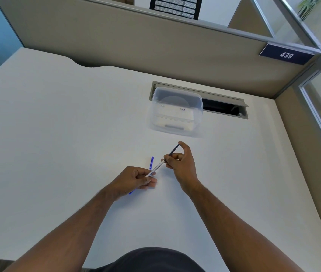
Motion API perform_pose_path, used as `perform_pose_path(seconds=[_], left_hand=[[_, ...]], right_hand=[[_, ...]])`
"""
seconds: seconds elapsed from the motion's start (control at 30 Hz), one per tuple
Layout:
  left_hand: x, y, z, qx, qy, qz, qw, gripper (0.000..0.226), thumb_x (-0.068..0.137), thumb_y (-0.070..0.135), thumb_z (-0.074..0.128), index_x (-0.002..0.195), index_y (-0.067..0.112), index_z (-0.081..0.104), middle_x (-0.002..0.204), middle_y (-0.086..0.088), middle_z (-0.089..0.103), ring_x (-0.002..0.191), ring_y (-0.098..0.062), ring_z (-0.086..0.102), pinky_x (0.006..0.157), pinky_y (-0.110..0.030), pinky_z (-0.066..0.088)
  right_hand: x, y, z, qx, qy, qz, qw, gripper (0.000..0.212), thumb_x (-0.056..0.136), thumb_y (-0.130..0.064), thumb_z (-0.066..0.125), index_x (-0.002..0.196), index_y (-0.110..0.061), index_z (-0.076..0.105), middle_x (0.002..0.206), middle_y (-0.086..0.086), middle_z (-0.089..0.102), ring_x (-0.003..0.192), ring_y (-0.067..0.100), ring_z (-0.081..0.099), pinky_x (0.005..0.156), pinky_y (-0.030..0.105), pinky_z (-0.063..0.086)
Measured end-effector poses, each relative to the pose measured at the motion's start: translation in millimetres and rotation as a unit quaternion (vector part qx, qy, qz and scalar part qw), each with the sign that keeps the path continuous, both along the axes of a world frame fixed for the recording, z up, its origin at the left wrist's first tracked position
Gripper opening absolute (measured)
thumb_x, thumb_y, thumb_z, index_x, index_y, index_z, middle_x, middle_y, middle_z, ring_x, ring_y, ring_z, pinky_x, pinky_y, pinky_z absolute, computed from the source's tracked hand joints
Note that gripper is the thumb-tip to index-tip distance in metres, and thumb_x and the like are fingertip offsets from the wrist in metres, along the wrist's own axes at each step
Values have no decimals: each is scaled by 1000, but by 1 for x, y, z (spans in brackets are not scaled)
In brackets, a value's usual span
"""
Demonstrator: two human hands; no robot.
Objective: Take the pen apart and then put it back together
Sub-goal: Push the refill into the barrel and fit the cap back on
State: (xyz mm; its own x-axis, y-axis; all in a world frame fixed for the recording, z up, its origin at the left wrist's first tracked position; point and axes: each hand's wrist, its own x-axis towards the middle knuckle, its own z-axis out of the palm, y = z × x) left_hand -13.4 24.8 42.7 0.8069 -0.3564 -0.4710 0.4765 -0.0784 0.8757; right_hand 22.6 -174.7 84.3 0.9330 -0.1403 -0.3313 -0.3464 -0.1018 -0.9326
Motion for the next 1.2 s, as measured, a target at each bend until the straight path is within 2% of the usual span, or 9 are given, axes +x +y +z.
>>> perform_pose_path(seconds=[0.13,0.3,0.37,0.47,0.53,0.67,0.87,1.0,1.2], left_hand=[[0,0,1,-2,0,5,1000,24,97,10,61,118,15,72,104,-8,80,100,-25,77,87,-32,61],[-1,-1,4,-15,5,20,1000,24,98,7,59,119,12,71,107,-8,80,101,-25,77,84,-31,61],[-1,-1,5,-21,8,31,999,24,99,7,58,119,11,70,107,-8,80,101,-25,77,83,-31,61],[-1,1,4,-38,9,66,997,24,99,7,58,121,11,69,110,-7,79,102,-24,76,82,-29,61],[-1,3,4,-46,0,96,994,24,100,9,59,122,10,69,111,-6,79,103,-24,76,82,-29,62],[2,8,1,-53,-10,173,983,26,99,9,60,124,7,68,110,-7,79,103,-25,76,85,-32,62],[8,11,0,-39,-30,270,962,26,99,5,58,124,5,66,109,-6,79,101,-21,76,84,-28,62],[13,5,1,-30,-25,304,952,25,98,5,59,122,8,67,106,-2,79,98,-17,77,85,-27,62],[23,-10,4,-21,-10,332,943,23,97,7,63,118,11,69,103,-4,79,92,-13,77,77,-22,62]], right_hand=[[-3,1,-4,-18,3,8,1000,64,92,-9,70,139,-38,39,90,6,77,81,16,77,80,29,61],[-6,4,-8,4,-5,31,1000,22,103,-24,55,123,-22,63,93,4,78,85,17,77,78,32,58],[-6,6,-10,17,5,24,1000,23,105,-31,49,113,-25,69,97,5,76,89,19,76,77,32,57],[0,7,-16,-39,17,30,999,25,106,-29,46,116,-25,68,103,2,75,95,17,73,88,37,57],[3,6,-21,-132,10,69,989,30,105,-22,47,129,-21,65,120,0,71,109,15,68,102,36,51],[5,9,-30,-335,-80,226,911,39,104,-12,48,142,-16,57,142,2,58,130,20,51,107,23,35],[-8,15,-39,-482,-187,346,783,37,100,-24,56,137,-18,59,148,7,51,134,30,44,101,43,45],[-19,12,-42,-508,-220,349,756,28,97,-12,59,125,-11,64,133,8,59,117,30,55,87,38,51],[-25,7,-39,-535,-227,356,732,18,84,6,62,95,-9,63,100,6,59,88,27,54,67,39,49]])
